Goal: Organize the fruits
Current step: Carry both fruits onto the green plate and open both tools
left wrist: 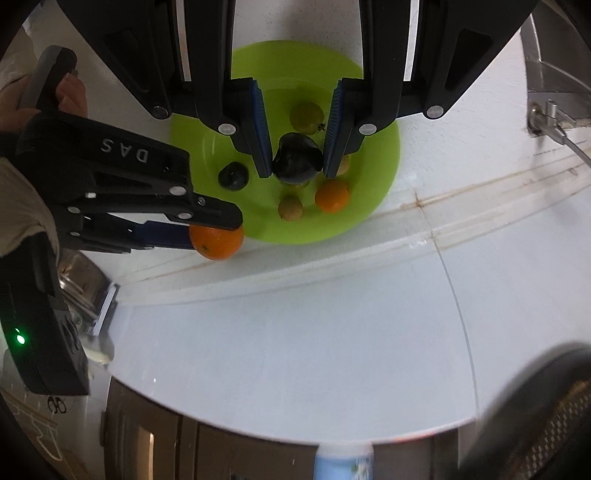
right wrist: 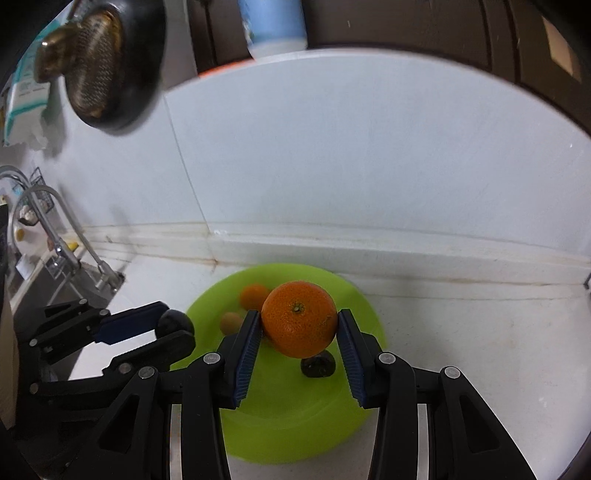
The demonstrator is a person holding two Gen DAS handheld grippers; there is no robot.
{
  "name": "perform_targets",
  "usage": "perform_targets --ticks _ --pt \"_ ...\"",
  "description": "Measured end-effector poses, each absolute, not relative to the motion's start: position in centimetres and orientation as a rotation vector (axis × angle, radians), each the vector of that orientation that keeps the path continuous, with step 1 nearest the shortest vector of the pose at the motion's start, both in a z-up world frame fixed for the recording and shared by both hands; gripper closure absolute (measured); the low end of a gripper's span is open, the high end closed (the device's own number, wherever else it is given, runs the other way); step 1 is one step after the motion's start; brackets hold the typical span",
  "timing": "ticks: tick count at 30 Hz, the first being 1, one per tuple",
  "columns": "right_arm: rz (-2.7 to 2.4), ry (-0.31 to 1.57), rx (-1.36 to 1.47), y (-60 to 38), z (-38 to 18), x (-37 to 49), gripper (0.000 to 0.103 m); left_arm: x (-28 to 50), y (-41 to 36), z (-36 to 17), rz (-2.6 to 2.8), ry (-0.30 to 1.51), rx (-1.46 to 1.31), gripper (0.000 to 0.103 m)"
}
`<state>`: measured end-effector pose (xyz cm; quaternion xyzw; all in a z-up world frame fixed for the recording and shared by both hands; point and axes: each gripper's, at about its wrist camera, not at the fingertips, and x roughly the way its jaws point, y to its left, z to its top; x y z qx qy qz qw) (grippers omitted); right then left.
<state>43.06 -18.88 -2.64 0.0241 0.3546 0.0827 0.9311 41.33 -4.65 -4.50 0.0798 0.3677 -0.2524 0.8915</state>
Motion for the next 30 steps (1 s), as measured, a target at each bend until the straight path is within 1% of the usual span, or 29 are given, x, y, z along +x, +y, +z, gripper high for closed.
perform_targets --ticks 9,18,20,21,22,23,26,28,30 --pt "0.174 0.795 0.064 -19.5 -5.7 46.7 0.06 43.7 -5.5 -7.5 -0.532 0.84 0.155 0.075" --pt "0.172 0.832 0.08 -20.0 -7.1 47.4 0.06 44.1 -6.0 -8.4 -0.537 0.86 0.179 0.074" --pt "0.159 0.838 0.078 -20.1 -7.3 47.5 0.06 44.1 -6.1 -8.4 -0.535 0.863 0.181 0.067" --pt "0.152 0.834 0.078 -20.1 -7.3 47.4 0.057 44.1 -6.0 -8.4 -0.535 0.862 0.179 0.062" --pt "0.144 0.83 0.078 -20.2 -7.2 47.3 0.05 44.0 -5.9 -8.3 -0.532 0.858 0.175 0.062" --pt "0.141 0.826 0.078 -20.1 -7.1 47.3 0.048 44.0 -5.8 -8.1 -0.526 0.855 0.174 0.062" --pt "0.127 0.806 0.079 -20.4 -6.4 46.5 0.048 43.5 -5.2 -7.4 -0.5 0.839 0.161 0.06" --pt "0.12 0.797 0.081 -20.4 -5.9 45.9 0.048 43.2 -4.8 -6.9 -0.485 0.831 0.161 0.056" --pt "0.111 0.776 0.069 -20.3 -5.1 44.9 0.048 42.7 -4.4 -6.3 -0.474 0.822 0.157 0.055"
